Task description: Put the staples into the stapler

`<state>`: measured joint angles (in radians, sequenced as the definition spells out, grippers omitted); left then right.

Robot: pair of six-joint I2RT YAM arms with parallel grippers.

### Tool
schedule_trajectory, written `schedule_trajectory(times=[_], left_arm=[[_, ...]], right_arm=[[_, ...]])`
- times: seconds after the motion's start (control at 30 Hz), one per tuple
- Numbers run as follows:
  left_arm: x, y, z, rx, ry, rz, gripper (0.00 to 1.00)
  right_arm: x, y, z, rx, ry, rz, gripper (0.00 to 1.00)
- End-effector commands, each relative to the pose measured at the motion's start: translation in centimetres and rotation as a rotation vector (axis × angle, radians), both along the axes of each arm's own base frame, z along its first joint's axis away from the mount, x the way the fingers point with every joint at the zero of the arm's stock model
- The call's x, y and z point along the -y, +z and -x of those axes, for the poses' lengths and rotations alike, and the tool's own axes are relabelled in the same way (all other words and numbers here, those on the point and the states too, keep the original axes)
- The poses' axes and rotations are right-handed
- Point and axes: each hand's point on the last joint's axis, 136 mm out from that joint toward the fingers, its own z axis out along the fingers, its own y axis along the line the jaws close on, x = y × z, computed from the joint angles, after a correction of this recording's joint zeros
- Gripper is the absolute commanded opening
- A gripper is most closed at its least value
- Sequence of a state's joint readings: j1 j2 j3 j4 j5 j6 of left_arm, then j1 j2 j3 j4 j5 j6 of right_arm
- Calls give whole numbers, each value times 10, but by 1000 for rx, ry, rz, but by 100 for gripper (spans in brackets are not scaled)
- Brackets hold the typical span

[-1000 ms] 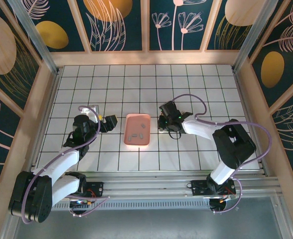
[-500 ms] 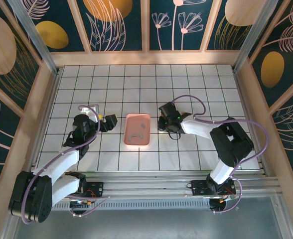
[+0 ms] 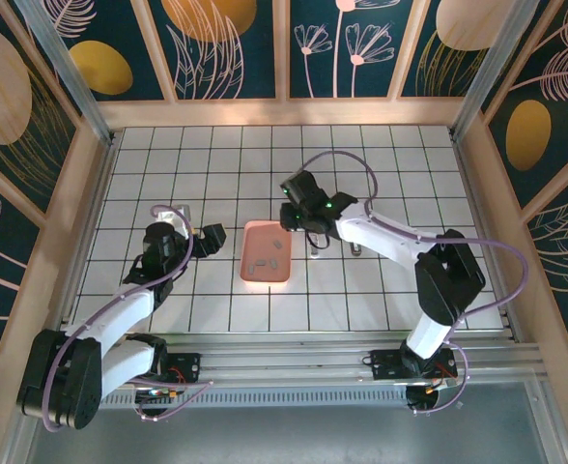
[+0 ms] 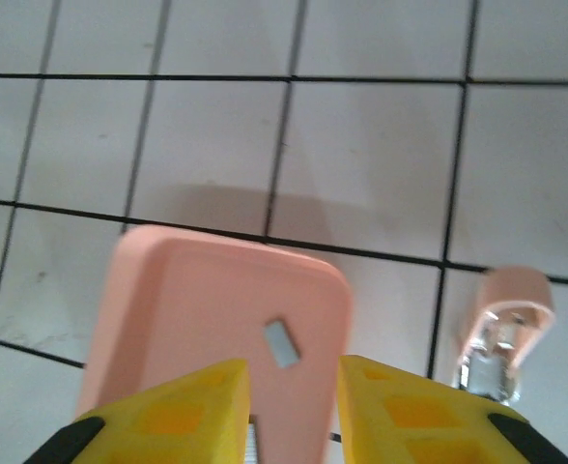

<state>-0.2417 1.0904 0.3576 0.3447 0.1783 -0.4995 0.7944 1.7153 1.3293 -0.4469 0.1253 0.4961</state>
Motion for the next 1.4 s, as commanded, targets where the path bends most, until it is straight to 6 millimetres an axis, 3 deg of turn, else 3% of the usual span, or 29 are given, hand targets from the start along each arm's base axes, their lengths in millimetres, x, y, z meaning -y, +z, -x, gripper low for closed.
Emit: schedule_trajectory(times=[0.0, 0.23, 0.63, 1.37], left_arm=[[-5, -17, 0, -108, 53, 30, 94], [1, -43, 8, -216, 73, 118, 94], [-14, -41, 12, -201, 120, 152, 95], [-18, -34, 11, -177, 118, 129, 95]], right_arm=[[-6, -22, 11, -71, 103, 144, 32], [-30, -50, 16, -156, 199, 271, 34], [-43, -81, 11, -248, 251, 343, 37], [-31, -118, 6, -325, 226, 454, 36]])
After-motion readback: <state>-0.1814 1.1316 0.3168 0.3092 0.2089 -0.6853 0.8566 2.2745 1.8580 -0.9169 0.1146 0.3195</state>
